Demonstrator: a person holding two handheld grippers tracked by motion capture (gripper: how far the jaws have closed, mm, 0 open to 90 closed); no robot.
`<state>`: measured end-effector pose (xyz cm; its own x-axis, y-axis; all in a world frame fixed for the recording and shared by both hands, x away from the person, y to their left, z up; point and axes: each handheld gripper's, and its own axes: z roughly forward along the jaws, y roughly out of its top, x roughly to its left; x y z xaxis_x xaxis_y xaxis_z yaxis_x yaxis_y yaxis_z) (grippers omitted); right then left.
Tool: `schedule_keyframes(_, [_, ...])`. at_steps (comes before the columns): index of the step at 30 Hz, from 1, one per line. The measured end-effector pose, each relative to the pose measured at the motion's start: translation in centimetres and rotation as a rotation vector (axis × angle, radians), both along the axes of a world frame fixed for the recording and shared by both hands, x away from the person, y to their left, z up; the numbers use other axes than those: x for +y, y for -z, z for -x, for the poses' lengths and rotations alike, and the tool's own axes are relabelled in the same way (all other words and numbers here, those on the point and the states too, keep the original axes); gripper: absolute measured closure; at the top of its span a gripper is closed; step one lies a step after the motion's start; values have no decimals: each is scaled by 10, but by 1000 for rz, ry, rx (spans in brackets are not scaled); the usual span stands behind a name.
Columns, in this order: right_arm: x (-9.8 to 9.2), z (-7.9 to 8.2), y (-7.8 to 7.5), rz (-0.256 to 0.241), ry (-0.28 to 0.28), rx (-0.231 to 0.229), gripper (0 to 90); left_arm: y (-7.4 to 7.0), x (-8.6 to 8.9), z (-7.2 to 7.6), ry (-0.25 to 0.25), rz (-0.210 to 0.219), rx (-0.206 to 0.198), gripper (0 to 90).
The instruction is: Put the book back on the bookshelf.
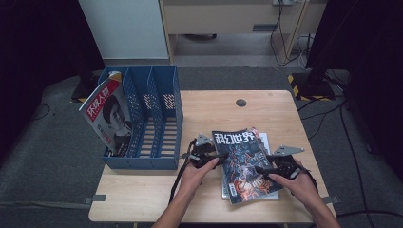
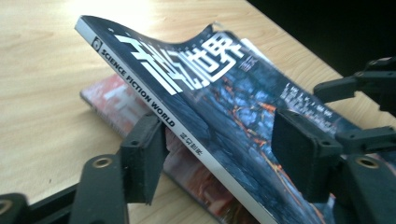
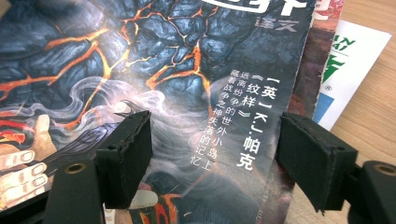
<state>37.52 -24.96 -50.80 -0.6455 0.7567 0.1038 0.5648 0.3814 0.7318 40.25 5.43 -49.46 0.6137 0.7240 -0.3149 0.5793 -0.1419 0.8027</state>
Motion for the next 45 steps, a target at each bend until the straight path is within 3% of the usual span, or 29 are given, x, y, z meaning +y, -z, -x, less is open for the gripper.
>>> schedule_keyframes(4, [3, 1, 0, 3, -14, 0, 275, -13, -5, -4, 23, -3, -14, 379])
schedule_keyframes(8, [5, 1, 0, 3, -22, 1, 275, -17, -7, -6, 25, -13, -13, 390])
schedule_keyframes(22, [7, 1, 0, 9, -29, -5, 277, -15, -19, -16, 45, 8, 55, 385])
schedule_keyframes(36, [10, 2, 0, 9, -40, -7, 274, -19, -23, -22, 53, -8, 76, 389])
schedule_keyframes(45, [10, 2, 0, 2, -40, -3, 274, -18, -24, -24, 32, -27, 81, 447])
